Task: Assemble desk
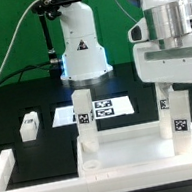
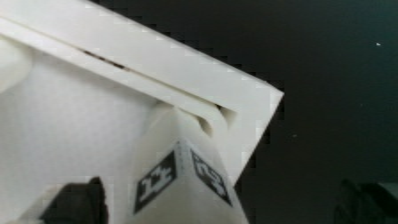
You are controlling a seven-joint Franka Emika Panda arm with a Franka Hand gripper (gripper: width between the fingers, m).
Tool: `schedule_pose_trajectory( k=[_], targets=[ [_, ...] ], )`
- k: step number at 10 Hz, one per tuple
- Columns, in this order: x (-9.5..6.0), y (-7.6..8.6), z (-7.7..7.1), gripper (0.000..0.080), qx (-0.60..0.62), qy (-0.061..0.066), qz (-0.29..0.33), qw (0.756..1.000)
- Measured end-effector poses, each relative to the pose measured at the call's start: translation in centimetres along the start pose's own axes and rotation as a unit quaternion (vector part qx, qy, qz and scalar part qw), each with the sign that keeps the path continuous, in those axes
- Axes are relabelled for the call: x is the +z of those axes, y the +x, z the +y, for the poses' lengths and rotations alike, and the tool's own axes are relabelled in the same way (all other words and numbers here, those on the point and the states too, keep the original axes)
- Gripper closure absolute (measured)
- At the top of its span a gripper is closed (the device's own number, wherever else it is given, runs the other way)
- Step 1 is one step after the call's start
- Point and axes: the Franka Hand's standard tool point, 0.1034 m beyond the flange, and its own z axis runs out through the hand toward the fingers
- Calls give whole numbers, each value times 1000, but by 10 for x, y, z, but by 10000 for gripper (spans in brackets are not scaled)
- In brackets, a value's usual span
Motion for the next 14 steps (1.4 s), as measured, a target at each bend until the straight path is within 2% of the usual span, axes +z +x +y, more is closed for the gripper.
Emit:
schedule_pose_trajectory(
  k=[2, 3, 4, 5, 7, 8, 9, 11, 12, 13, 14],
  targets=[
    [1, 3, 2, 151, -83, -3, 3, 997],
    [2, 13, 5, 151, -194, -8, 7, 981],
    [0, 19, 5, 151, -246, -10, 10, 969],
    [1, 18, 4, 151, -237, -9, 10, 972],
    [1, 19, 5, 409, -225, -10, 10, 974],
    [1, 20, 6, 409, -193, -11, 11, 981],
    [1, 21, 7, 509, -157, -11, 11, 987],
    [1, 24, 9, 509, -74, -12, 8, 997],
    [0, 28, 15, 509, 13, -23, -6, 1000],
    [1, 31, 17, 509, 87, -29, -17, 996],
    [1, 28, 17, 509, 160, -29, -26, 986]
  ],
)
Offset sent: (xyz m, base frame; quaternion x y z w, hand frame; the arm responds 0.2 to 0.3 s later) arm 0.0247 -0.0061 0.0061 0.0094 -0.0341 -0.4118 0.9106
